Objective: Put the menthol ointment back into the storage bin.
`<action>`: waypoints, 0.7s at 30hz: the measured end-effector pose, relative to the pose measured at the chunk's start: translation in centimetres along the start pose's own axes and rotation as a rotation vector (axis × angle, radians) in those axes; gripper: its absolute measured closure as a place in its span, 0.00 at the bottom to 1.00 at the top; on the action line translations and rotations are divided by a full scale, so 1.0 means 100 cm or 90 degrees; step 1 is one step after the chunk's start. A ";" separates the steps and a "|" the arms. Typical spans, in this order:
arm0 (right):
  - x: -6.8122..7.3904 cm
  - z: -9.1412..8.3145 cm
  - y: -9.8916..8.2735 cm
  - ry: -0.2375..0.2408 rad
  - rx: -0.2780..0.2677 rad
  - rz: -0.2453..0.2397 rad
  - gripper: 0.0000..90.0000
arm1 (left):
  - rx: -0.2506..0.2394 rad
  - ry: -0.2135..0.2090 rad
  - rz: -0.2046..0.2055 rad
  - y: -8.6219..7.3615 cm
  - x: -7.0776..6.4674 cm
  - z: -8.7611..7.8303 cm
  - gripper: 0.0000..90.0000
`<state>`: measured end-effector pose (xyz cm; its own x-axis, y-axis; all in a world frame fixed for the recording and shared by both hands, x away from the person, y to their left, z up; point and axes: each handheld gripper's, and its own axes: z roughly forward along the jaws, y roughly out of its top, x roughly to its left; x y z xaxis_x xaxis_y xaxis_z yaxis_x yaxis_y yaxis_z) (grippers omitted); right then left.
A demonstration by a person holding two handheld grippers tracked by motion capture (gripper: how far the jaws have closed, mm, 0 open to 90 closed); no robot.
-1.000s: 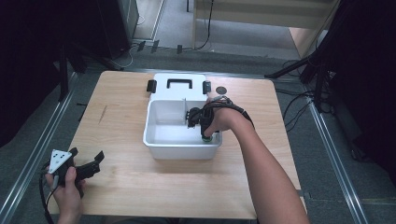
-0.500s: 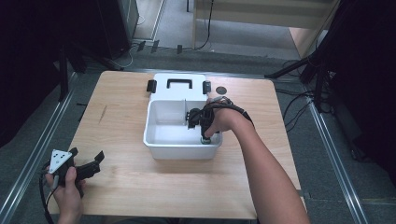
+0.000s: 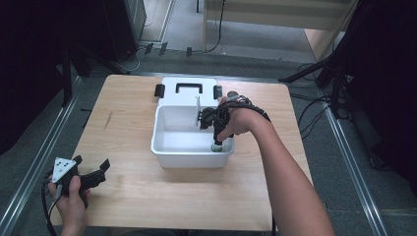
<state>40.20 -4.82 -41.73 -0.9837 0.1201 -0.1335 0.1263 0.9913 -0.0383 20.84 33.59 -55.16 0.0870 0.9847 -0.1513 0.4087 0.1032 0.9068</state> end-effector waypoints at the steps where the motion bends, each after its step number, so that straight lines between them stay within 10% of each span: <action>1: 0.000 -0.003 -0.001 0.001 -0.001 -0.001 0.41 | 0.000 0.000 0.000 0.000 0.000 0.000 0.00; 21: -0.006 -0.069 -0.023 -0.016 -0.045 0.020 0.32 | 0.003 0.001 0.002 0.000 0.000 0.000 0.00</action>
<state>39.66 -6.81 -34.69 -0.9758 0.1508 -0.1584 0.1470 0.9885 0.0359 20.83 33.58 -55.14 0.0874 0.9851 -0.1482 0.4134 0.0995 0.9051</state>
